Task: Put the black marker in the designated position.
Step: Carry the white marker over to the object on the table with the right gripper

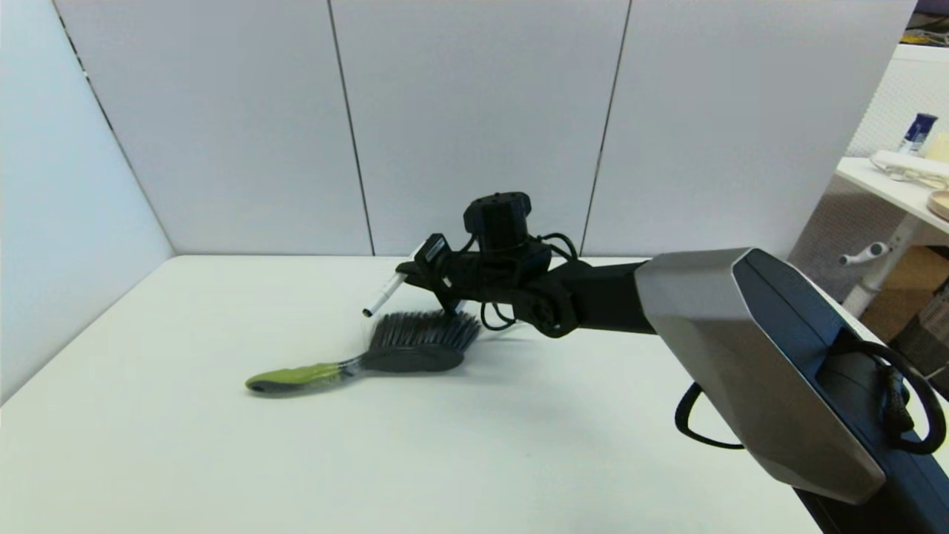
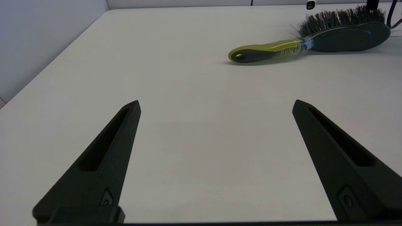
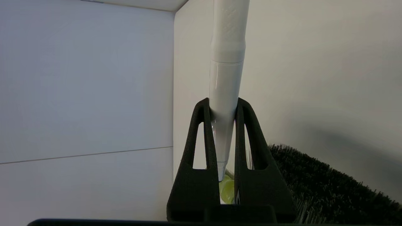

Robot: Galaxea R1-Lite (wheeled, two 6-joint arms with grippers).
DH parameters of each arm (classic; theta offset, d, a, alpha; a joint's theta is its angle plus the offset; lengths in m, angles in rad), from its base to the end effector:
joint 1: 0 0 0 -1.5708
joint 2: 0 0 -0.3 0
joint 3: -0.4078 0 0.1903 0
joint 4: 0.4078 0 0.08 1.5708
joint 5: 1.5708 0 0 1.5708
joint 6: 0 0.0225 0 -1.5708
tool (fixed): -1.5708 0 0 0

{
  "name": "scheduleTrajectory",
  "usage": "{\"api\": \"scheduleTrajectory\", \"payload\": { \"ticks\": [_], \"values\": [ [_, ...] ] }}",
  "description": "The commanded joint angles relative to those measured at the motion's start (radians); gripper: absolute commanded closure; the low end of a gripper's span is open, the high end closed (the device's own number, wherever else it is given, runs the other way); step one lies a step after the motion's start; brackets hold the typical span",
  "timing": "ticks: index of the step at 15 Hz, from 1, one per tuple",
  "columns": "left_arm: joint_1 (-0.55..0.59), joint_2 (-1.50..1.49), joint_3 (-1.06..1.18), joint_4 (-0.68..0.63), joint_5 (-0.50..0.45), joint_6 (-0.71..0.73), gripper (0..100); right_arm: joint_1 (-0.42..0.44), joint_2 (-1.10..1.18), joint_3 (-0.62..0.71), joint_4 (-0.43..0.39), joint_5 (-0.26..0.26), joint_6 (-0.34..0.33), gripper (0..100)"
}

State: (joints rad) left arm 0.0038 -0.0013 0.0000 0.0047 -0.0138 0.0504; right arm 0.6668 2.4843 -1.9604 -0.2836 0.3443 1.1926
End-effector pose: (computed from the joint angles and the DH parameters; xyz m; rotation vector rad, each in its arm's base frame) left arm -0.0229 -0.0004 0.0750 0.0504 0.0031 -0.0101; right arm 0.4077 0.3305 0.1372 1.0393 0.8103 0.7298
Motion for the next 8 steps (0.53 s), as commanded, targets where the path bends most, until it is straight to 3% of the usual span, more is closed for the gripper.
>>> {"api": "scheduleTrajectory", "payload": {
  "ticks": [1, 3, 4, 5, 8],
  "values": [
    [0.001, 0.001, 0.000, 0.000, 0.000, 0.000, 0, 0.000, 0.001, 0.000, 0.003, 0.002, 0.007, 100],
    [0.001, 0.001, 0.000, 0.000, 0.000, 0.000, 0, -0.012, -0.016, 0.000, 0.009, 0.001, -0.014, 100],
    [0.001, 0.001, 0.000, 0.000, 0.000, 0.000, 0, -0.027, -0.027, 0.000, 0.008, 0.005, -0.099, 100],
    [0.001, 0.001, 0.000, 0.000, 0.000, 0.000, 0, -0.041, -0.031, 0.000, 0.014, 0.030, -0.288, 100],
    [-0.001, 0.001, 0.000, 0.000, 0.000, 0.000, 0, -0.047, -0.041, 0.000, 0.052, 0.081, -0.762, 100]
  ]
}}
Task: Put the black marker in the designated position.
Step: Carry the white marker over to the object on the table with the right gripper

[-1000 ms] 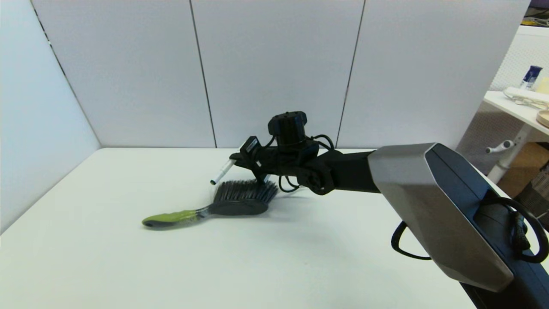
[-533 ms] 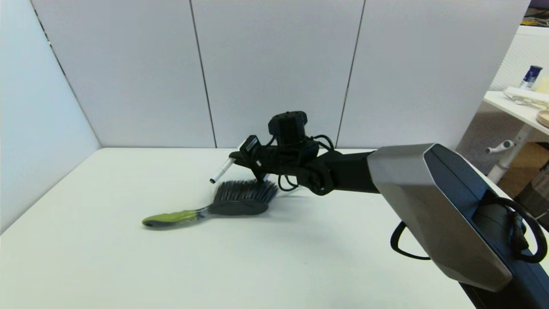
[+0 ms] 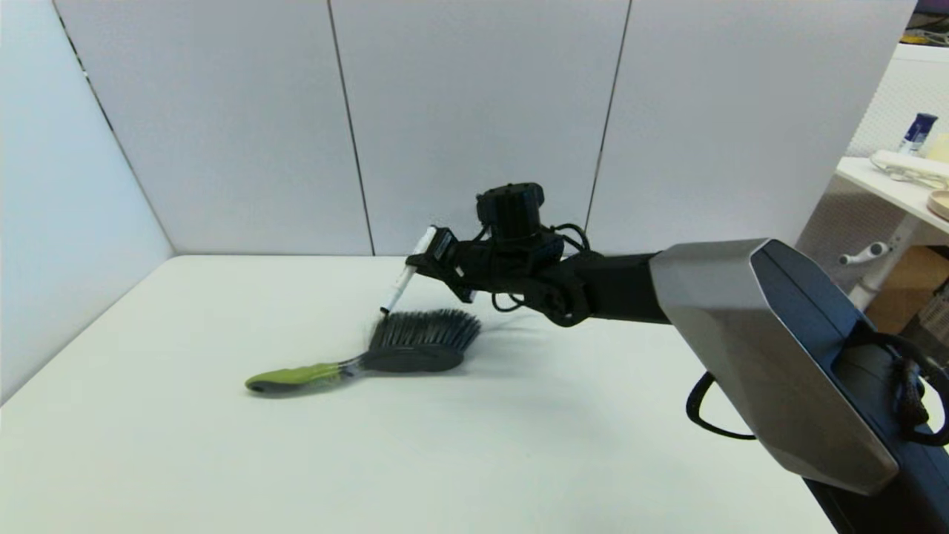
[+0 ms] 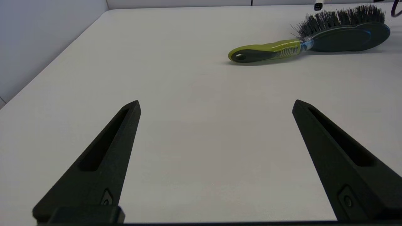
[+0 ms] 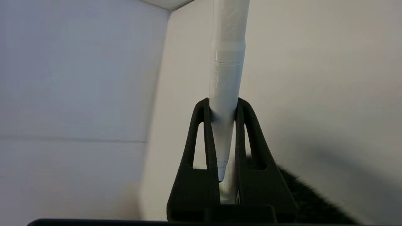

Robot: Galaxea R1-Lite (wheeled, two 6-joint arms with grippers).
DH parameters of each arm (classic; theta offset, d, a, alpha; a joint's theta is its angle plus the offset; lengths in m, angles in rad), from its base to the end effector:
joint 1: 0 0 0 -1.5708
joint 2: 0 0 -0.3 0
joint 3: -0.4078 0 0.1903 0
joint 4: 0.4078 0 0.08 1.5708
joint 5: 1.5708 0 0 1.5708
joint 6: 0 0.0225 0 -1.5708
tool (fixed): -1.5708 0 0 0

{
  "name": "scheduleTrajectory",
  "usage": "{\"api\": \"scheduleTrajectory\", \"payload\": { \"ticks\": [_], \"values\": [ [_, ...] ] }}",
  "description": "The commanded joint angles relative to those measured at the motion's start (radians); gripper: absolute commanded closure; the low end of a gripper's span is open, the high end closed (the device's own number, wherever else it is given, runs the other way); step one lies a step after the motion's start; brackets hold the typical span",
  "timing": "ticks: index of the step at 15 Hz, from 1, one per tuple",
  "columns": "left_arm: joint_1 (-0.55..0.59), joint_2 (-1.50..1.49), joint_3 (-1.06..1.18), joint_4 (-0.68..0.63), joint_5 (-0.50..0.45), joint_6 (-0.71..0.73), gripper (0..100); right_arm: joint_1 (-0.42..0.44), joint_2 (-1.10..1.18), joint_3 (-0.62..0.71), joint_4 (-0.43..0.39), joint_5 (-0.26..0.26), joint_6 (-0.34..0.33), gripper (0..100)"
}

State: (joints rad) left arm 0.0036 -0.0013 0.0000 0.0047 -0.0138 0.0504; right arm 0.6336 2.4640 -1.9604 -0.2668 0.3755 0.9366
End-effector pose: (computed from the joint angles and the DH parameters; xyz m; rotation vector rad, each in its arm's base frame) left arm -0.0229 -0.0004 0.0750 0.0504 0.0031 -0.0103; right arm 0.4152 0.3153 0.1462 0.8178 0.6934 0.8106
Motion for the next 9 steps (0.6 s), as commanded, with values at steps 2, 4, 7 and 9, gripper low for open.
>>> {"api": "scheduleTrajectory", "payload": {
  "ticks": [2, 4, 7, 9],
  "values": [
    [0.001, 0.001, 0.000, 0.000, 0.000, 0.000, 0, -0.006, -0.017, 0.000, 0.103, 0.060, -0.834, 100],
    [0.001, 0.001, 0.000, 0.000, 0.000, 0.000, 0, -0.008, -0.019, 0.000, 0.187, 0.057, -1.207, 100],
    [0.001, 0.001, 0.000, 0.000, 0.000, 0.000, 0, -0.012, -0.025, 0.000, 0.182, 0.057, -1.495, 100],
    [-0.001, 0.001, 0.000, 0.000, 0.000, 0.000, 0, -0.012, -0.022, 0.000, 0.187, 0.019, -1.645, 100]
  ]
}}
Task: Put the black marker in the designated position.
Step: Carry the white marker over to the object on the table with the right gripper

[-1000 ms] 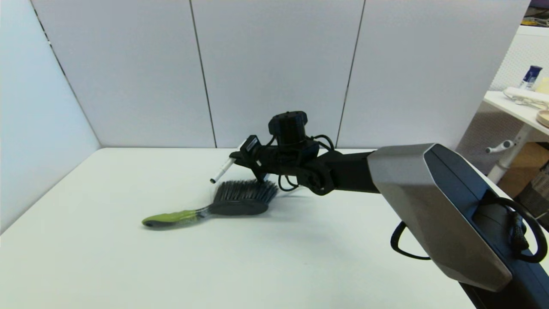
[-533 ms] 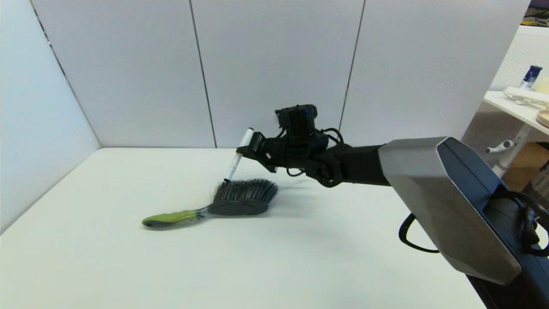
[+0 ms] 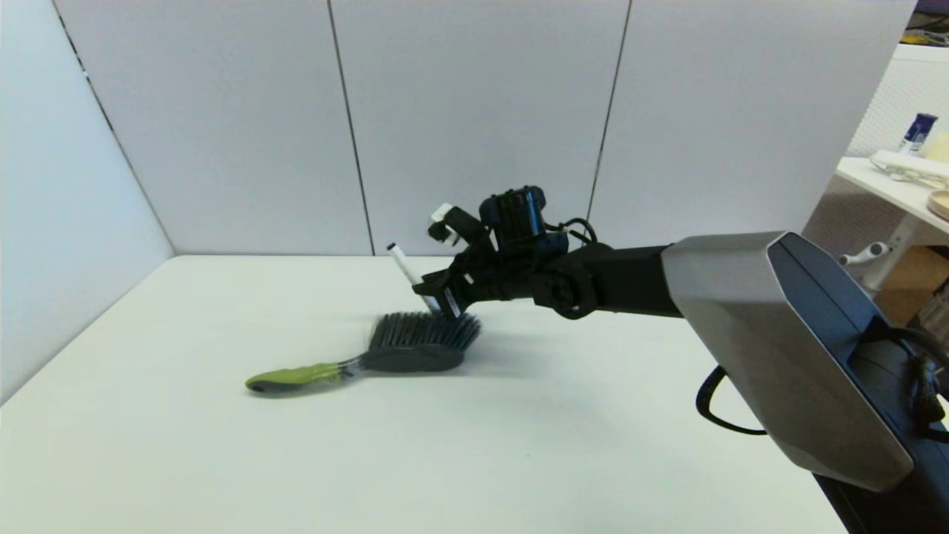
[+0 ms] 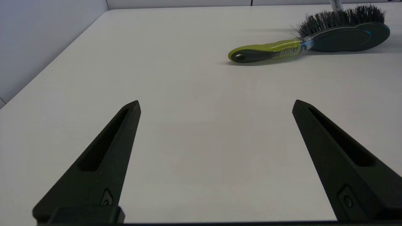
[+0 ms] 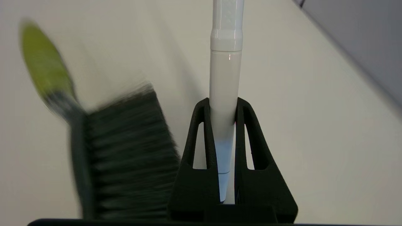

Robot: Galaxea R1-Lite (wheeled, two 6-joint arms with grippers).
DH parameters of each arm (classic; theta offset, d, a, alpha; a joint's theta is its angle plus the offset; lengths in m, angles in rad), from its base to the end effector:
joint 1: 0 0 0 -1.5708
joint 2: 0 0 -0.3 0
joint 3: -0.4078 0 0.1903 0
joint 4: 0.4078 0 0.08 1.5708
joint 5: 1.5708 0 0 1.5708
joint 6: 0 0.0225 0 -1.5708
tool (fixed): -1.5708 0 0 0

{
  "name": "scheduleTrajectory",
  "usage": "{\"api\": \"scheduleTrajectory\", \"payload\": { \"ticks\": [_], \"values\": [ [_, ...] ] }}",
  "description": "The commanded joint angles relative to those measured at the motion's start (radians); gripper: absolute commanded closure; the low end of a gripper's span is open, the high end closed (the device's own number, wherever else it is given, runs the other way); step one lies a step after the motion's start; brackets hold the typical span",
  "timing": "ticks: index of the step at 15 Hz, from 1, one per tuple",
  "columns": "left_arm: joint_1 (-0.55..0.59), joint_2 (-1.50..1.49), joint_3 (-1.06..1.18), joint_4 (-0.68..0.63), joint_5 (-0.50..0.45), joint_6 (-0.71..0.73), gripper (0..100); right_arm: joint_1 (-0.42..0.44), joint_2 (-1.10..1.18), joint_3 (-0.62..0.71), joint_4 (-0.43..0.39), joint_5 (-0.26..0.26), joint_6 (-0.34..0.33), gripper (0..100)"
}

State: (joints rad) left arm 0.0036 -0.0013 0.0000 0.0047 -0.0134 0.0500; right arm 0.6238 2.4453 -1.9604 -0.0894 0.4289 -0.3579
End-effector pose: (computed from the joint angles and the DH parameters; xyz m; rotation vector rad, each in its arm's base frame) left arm -0.0229 -0.0004 0.0750 0.0500 0.0032 -0.0099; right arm 0.4106 0.3070 0.1391 -0.3600 0.2221 1.1019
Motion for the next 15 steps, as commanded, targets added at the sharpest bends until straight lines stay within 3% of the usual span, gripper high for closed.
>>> {"api": "scheduleTrajectory", "payload": {
  "ticks": [1, 4, 9, 12, 15],
  "values": [
    [0.001, 0.001, 0.000, 0.000, 0.000, 0.001, 0, -0.004, -0.003, -0.002, 0.003, -0.084, -0.423, 100],
    [0.001, 0.001, 0.000, 0.000, 0.000, 0.001, 0, -0.006, 0.000, 0.000, 0.007, -0.200, -0.635, 100],
    [0.001, 0.001, 0.000, 0.000, 0.000, 0.001, 0, -0.004, 0.008, -0.002, 0.014, -0.251, -0.674, 100],
    [0.001, 0.001, 0.000, 0.000, 0.000, 0.001, 0, 0.004, 0.024, -0.002, 0.003, -0.246, -0.760, 100],
    [-0.001, 0.001, 0.000, 0.000, 0.000, 0.001, 0, 0.008, 0.034, -0.003, -0.001, -0.246, -0.796, 100]
  ]
}}
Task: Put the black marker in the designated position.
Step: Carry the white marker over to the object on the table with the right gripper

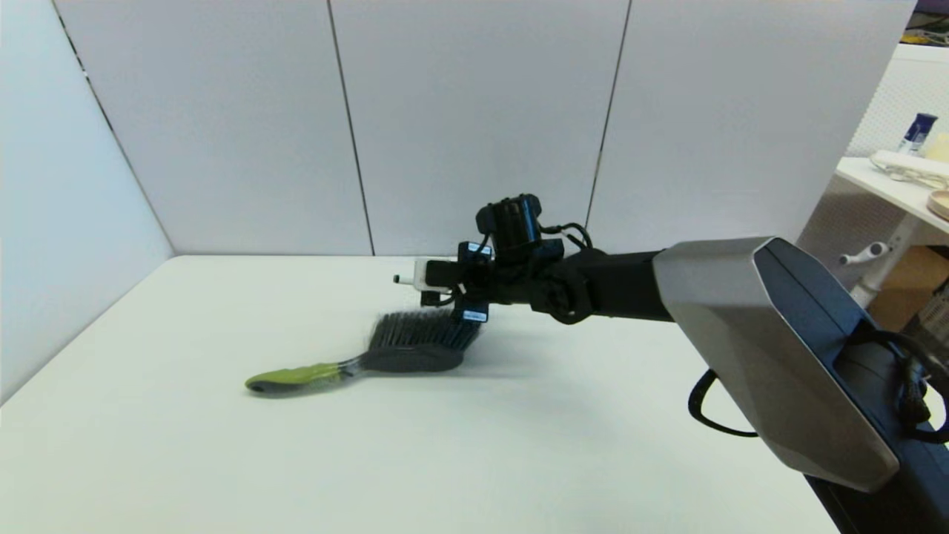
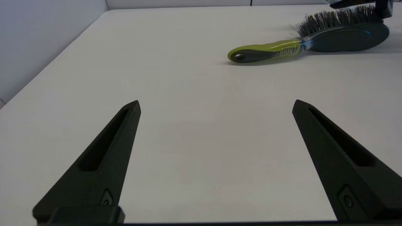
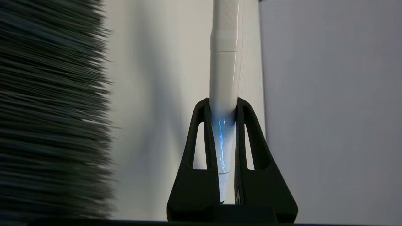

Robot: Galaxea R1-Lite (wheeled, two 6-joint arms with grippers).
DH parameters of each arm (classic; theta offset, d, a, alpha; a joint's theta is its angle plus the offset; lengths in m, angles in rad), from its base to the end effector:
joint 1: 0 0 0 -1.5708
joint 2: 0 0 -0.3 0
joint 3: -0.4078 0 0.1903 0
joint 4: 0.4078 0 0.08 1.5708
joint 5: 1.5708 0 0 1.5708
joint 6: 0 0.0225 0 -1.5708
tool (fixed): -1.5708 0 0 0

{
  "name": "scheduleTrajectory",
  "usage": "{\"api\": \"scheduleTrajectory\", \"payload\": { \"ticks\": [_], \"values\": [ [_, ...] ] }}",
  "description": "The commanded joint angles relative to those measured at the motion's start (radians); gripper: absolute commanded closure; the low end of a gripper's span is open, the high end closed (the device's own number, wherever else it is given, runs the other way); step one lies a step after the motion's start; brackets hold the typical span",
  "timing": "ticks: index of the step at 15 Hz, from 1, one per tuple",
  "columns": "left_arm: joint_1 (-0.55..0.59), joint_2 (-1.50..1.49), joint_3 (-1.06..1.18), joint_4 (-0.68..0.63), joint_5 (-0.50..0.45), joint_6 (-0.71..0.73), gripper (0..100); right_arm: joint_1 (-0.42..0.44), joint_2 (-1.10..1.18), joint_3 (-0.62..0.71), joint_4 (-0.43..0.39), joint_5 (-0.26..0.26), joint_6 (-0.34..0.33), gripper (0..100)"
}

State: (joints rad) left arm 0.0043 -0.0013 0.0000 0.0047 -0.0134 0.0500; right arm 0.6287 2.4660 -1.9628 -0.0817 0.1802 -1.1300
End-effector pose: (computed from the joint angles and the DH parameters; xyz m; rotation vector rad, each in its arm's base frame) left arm -0.0229 -0.0004 0.0750 0.0500 0.0032 -0.0092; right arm 0.4156 0.3071 0.1277 -1.1445 -0.0742 0.9545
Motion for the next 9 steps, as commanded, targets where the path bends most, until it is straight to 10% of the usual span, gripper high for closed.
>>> {"api": "scheduleTrajectory", "payload": {
  "ticks": [1, 9],
  "values": [
    [0.000, 0.001, 0.000, 0.000, 0.000, 0.001, 0, 0.006, 0.013, -0.001, -0.010, 0.002, -0.033, 100],
    [0.000, 0.001, 0.000, 0.000, 0.000, 0.001, 0, 0.025, 0.018, -0.001, -0.013, 0.004, -0.063, 100]
  ]
}}
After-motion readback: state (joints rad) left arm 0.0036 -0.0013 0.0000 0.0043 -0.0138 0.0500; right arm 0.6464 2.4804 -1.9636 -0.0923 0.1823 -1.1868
